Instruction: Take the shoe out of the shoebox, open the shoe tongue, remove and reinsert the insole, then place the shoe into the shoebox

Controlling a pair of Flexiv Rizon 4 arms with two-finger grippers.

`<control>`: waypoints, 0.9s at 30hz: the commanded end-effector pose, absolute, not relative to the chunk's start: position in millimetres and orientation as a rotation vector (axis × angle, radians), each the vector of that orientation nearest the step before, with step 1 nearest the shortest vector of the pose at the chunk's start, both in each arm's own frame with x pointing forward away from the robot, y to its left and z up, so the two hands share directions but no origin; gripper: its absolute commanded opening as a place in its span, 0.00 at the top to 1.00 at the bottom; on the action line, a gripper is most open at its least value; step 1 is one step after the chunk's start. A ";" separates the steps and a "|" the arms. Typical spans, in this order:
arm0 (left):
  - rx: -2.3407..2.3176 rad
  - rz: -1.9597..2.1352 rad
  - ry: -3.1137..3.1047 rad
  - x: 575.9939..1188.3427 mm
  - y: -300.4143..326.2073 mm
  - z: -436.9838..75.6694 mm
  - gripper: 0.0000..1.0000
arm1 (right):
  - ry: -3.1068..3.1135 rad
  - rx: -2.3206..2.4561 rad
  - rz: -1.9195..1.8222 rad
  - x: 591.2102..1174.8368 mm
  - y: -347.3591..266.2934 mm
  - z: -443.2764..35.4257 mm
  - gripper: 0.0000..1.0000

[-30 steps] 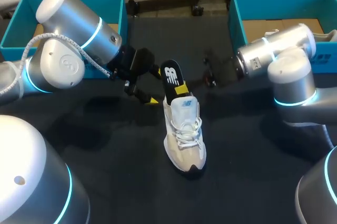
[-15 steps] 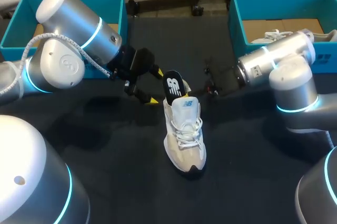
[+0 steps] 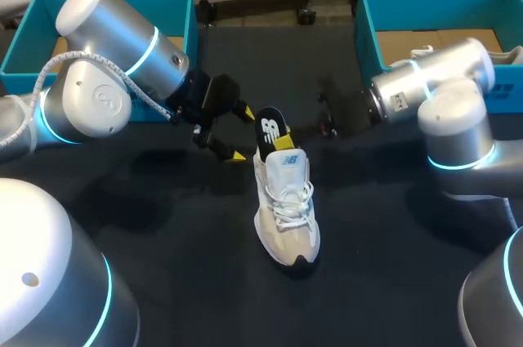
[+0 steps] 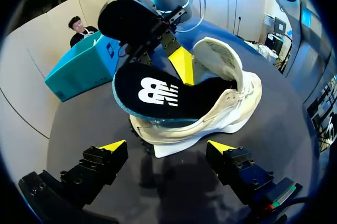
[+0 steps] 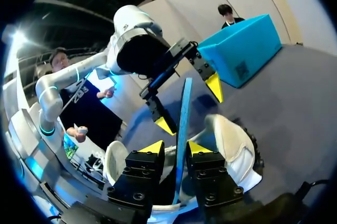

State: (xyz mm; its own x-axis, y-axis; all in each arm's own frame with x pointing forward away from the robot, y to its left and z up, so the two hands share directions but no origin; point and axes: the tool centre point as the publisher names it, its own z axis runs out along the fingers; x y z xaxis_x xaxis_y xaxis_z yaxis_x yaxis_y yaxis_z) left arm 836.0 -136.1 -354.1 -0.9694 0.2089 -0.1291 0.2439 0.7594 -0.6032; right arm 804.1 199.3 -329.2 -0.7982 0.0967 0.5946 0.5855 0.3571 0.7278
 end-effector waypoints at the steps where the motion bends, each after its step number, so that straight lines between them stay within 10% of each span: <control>1: 0.372 -0.997 2.898 835.6 -136.5 -353.7 0.00 | -2.168 -0.588 -1.422 812.1 207.5 -330.3 0.83; 3: 0.372 -0.997 2.898 835.6 -136.5 -353.7 0.00 | -2.158 -0.593 -1.415 813.3 205.2 -334.2 1.00; 27: 0.372 -0.997 2.898 835.6 -136.5 -353.7 0.00 | -2.096 -0.683 -1.301 771.6 190.6 -354.0 1.00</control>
State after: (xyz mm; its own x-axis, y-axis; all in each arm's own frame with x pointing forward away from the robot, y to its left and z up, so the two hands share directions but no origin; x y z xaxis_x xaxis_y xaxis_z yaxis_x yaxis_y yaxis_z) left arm 836.0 -136.2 -354.1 -0.9694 0.2089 -0.1291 0.2440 0.7594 -0.6032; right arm 776.2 192.1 -354.3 -0.7040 0.1133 0.7011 0.6798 0.3935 0.6189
